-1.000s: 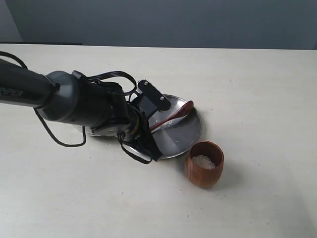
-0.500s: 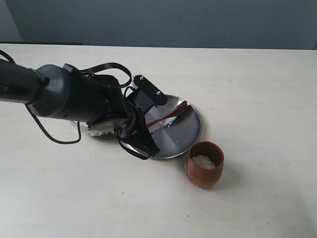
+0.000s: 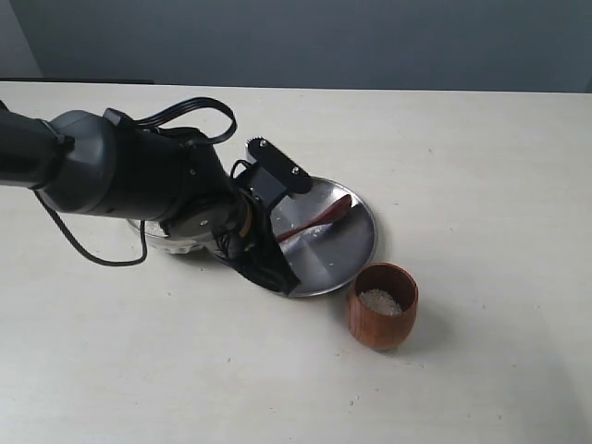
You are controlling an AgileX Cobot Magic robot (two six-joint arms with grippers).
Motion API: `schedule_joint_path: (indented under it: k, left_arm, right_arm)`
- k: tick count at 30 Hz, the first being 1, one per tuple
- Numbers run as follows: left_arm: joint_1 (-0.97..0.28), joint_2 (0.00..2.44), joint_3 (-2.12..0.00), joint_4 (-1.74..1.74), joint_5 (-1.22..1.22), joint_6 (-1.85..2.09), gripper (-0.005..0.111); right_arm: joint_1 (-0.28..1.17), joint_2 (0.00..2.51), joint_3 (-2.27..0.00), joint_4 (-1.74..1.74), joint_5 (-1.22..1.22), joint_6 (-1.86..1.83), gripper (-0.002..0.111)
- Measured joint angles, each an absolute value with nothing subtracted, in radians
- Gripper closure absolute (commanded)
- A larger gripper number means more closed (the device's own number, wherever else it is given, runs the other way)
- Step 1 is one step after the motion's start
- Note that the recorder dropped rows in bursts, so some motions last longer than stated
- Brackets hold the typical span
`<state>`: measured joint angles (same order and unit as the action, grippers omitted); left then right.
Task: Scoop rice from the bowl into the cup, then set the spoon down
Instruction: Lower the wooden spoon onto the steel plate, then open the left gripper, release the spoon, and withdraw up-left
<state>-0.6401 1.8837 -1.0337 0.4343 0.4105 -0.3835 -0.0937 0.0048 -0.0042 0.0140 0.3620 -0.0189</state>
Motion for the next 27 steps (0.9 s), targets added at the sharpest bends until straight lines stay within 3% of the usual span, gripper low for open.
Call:
schedule_joint_path:
  k: [5, 13, 21, 27]
  left_arm:
    - [-0.640, 1.884, -1.034, 0.390, 0.432, -0.339, 0.104]
    - [-0.640, 1.884, -1.034, 0.379, 0.436, -0.336, 0.065]
    - [-0.640, 1.855, -1.034, 0.374, 0.450, -0.334, 0.050]
    - [-0.640, 1.751, -1.034, 0.374, 0.464, -0.334, 0.052]
  right_arm:
    - [-0.094, 0.005, -0.004, 0.014, 0.362, -0.019, 0.108]
    - [-0.094, 0.005, -0.004, 0.014, 0.362, -0.019, 0.108]
    - [-0.094, 0.005, -0.004, 0.014, 0.362, -0.019, 0.108]
    - [-0.094, 0.005, -0.004, 0.014, 0.362, -0.019, 0.108]
